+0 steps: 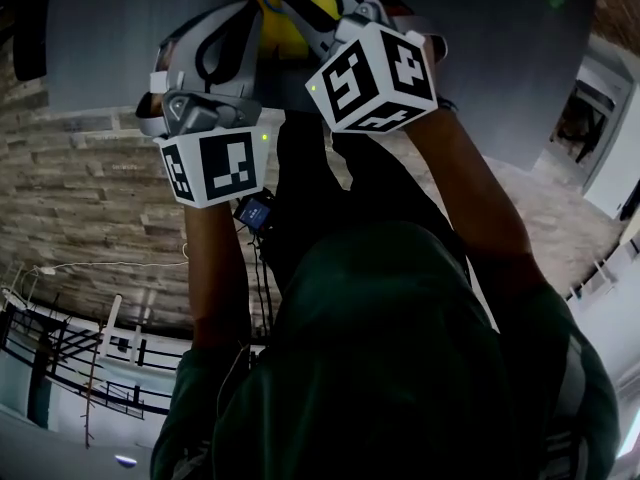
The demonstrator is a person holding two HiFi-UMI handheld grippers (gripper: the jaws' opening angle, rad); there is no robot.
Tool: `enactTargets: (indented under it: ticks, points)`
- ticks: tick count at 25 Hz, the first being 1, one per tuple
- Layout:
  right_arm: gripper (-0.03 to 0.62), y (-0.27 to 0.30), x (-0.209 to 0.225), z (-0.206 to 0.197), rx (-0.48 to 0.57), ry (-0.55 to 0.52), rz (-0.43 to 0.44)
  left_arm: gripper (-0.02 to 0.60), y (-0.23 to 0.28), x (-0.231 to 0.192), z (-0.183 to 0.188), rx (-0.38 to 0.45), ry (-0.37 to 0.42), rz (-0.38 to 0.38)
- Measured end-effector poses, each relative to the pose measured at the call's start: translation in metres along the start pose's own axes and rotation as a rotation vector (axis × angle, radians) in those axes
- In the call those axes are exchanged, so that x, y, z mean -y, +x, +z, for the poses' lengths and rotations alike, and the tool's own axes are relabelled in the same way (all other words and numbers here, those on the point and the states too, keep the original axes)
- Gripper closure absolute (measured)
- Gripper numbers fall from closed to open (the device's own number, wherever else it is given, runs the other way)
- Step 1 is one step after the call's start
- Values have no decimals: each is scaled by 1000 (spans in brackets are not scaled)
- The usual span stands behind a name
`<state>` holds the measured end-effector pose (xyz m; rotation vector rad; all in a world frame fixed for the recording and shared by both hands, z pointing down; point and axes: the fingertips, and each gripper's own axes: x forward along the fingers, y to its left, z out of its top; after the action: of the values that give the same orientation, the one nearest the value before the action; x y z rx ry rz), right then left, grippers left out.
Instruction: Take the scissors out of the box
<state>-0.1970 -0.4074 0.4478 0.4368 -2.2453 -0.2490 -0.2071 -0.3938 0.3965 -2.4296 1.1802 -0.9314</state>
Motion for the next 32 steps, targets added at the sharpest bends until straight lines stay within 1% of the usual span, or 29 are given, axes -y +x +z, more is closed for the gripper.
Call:
enactTargets:
  ticks: [5, 6, 7, 8, 9, 14, 24, 32]
  points:
    - [583, 20, -8, -11, -67, 36, 50, 583, 3, 0, -14, -3, -23, -13]
    - [571, 24, -10, -13, -83, 46, 57, 583, 4, 1, -17, -2, -27, -16]
    - [516, 28, -11, -17, -101, 56, 65, 583, 4, 1, -19, 0, -29, -19]
    - [499, 32, -12, -20, -121, 66, 73, 583, 5, 2, -21, 1, -32, -21]
    - [497, 35, -13, -24, -140, 75, 80, 583, 6, 2, -23, 2, -35, -24]
    - [499, 46, -14, -37, -203, 119, 98, 583, 10, 1, -29, 6, -44, -31]
    - [499, 63, -21, -56, -314, 240, 180, 583, 16, 3, -31, 16, -52, -50]
    - [523, 68, -22, -55, -329, 307, 180, 583, 18, 5, -30, 19, -55, -54]
